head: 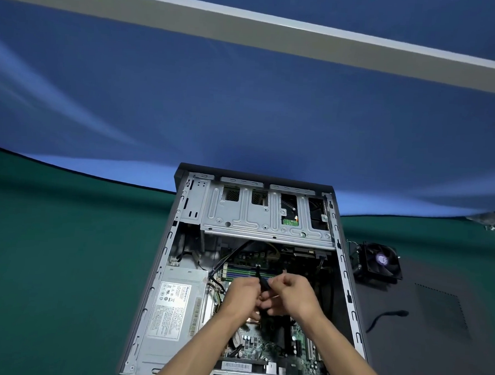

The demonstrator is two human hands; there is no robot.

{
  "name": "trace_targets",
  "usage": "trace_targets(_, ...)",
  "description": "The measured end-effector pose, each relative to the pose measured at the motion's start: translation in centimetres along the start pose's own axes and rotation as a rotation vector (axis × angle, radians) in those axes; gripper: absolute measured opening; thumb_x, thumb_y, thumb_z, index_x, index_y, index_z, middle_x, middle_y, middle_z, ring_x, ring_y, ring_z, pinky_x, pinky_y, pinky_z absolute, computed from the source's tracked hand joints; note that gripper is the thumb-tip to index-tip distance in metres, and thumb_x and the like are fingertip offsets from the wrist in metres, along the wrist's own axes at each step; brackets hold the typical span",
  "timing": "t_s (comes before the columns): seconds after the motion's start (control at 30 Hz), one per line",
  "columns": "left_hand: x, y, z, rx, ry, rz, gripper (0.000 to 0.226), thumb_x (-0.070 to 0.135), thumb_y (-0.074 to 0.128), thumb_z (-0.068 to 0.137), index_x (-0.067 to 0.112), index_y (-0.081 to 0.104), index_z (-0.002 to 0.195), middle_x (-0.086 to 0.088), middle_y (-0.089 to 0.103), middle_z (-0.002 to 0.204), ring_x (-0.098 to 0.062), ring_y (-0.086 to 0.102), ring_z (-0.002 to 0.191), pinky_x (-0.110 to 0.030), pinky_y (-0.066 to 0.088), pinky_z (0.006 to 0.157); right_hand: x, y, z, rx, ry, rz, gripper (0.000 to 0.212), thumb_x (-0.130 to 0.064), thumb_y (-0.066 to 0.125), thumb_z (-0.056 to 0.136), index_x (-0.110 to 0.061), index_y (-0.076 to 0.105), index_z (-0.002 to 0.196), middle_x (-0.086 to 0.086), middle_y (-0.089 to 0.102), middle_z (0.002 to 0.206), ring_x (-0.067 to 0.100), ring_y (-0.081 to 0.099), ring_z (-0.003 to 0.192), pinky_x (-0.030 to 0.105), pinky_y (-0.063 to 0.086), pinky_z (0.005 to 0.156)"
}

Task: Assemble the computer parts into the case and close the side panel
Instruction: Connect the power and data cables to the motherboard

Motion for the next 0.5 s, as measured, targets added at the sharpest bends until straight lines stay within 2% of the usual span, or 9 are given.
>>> trace_targets(0.07, 0.04, -0.09, -0.15, 0.021, -0.055, -0.084, 0.029, 0.012, 0.039, 0.094, 0.009, 0.058, 0.073, -0.005, 0.056, 0.065, -0.02, 0.054, 0.057, -0.03, 0.05, 0.052, -0.09, -0.01, -0.2, -0.007, -0.011, 0.025, 0.022, -0.005, 0.048, 0.098, -0.005, 0.057, 0.078, 0.006, 0.064, 0.056, 0.013, 0.062, 0.044, 0.023, 0.051, 0.043)
trace_targets(0.17, 0.06, -0.44, -0.27, 0.061, -0.024, -0.094, 0.037, 0.026, 0.047, 0.098, 0.009, 0.059, 0.067, -0.004, 0.055, 0.058, -0.014, 0.049, 0.045, -0.02, 0.042, 0.039, -0.17, -0.08, -0.5, -0.019, -0.01, 0.06, 0.021, 0.001, 0.048, 0.097, -0.004, 0.059, 0.079, 0.011, 0.064, 0.062, 0.012, 0.062, 0.047, 0.022, 0.052, 0.046)
trace_targets(0.27, -0.18, -0.76, -0.26, 0.079, -0.021, -0.189, 0.028, 0.015, 0.058, 0.093, 0.006, 0.062, 0.067, -0.003, 0.054, 0.054, -0.01, 0.041, 0.04, -0.017, 0.034, 0.035, -0.07, -0.21, -0.63, -0.025, -0.001, 0.057, 0.019, 0.006, 0.049, 0.094, -0.003, 0.059, 0.08, 0.015, 0.064, 0.069, 0.012, 0.062, 0.05, 0.021, 0.052, 0.049)
trace_targets(0.4, -0.3, -0.63, -0.52, -0.003, -0.109, -0.392, 0.01, 0.006, 0.064, 0.087, -0.002, 0.066, 0.081, -0.007, 0.061, 0.057, -0.01, 0.05, 0.04, -0.019, 0.043, 0.038, -0.05, -0.54, -0.63, -0.027, 0.001, 0.068, 0.017, 0.007, 0.052, 0.093, -0.002, 0.06, 0.081, 0.011, 0.064, 0.065, 0.012, 0.062, 0.05, 0.022, 0.053, 0.048)
trace_targets(0.5, -0.21, -0.5, -0.47, -0.017, -0.132, -0.469, 0.01, 0.004, 0.063, 0.087, -0.004, 0.066, 0.083, -0.012, 0.064, 0.061, -0.013, 0.057, 0.045, -0.021, 0.049, 0.042, -0.32, -0.82, -0.58, -0.036, -0.018, 0.076, 0.017, 0.002, 0.051, 0.095, -0.003, 0.061, 0.083, 0.009, 0.065, 0.062, 0.013, 0.063, 0.051, 0.023, 0.053, 0.048)
Point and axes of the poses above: each hand's wrist, its own z-axis towards the middle knuckle, its own y-axis out of the palm, x = y × z, the point moved 5 cm from there along z, towards the middle knuckle
